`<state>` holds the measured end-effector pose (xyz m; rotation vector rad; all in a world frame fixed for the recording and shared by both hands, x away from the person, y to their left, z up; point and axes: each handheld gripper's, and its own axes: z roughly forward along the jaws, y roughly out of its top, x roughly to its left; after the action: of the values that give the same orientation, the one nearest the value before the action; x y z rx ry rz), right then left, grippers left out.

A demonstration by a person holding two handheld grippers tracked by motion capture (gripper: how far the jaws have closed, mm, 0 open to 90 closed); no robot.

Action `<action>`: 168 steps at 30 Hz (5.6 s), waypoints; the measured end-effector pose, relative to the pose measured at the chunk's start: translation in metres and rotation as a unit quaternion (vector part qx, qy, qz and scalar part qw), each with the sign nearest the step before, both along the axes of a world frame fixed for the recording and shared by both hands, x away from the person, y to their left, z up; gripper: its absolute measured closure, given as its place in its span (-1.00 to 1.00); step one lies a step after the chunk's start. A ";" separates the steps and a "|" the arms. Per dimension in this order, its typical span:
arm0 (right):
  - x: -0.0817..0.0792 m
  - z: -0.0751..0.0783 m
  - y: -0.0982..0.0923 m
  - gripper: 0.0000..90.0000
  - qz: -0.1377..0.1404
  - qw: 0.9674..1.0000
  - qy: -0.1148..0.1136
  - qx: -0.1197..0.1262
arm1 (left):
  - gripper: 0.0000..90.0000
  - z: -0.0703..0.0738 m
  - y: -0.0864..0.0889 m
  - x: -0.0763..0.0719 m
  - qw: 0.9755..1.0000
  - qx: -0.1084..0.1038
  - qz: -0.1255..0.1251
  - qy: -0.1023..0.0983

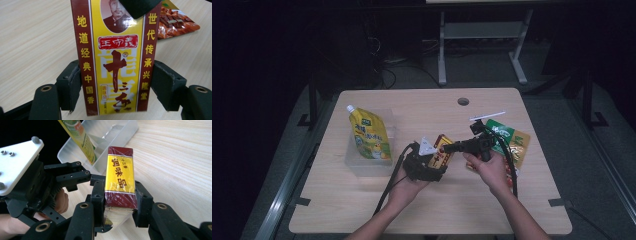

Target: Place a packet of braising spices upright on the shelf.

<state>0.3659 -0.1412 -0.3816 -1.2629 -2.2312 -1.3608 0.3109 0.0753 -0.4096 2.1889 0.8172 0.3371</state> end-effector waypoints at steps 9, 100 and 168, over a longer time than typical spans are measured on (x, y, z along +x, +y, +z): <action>0.003 0.006 0.001 0.49 0.004 0.999 -0.030 -0.035 | -0.39 -0.001 0.011 -0.006 1.000 0.002 -0.005 -0.002; 0.028 0.083 0.225 0.49 0.292 0.926 -0.212 -0.113 | -0.58 -0.026 0.019 -0.061 0.995 -0.023 -0.097 -0.004; 0.023 0.046 0.229 0.30 0.314 0.915 -0.209 -0.141 | -0.58 -0.024 0.021 -0.063 0.994 -0.040 -0.098 -0.013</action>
<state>0.3891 0.0881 -0.3358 -0.2315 -2.8428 -1.1429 0.2484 0.0958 -0.4337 2.1640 0.5859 0.2309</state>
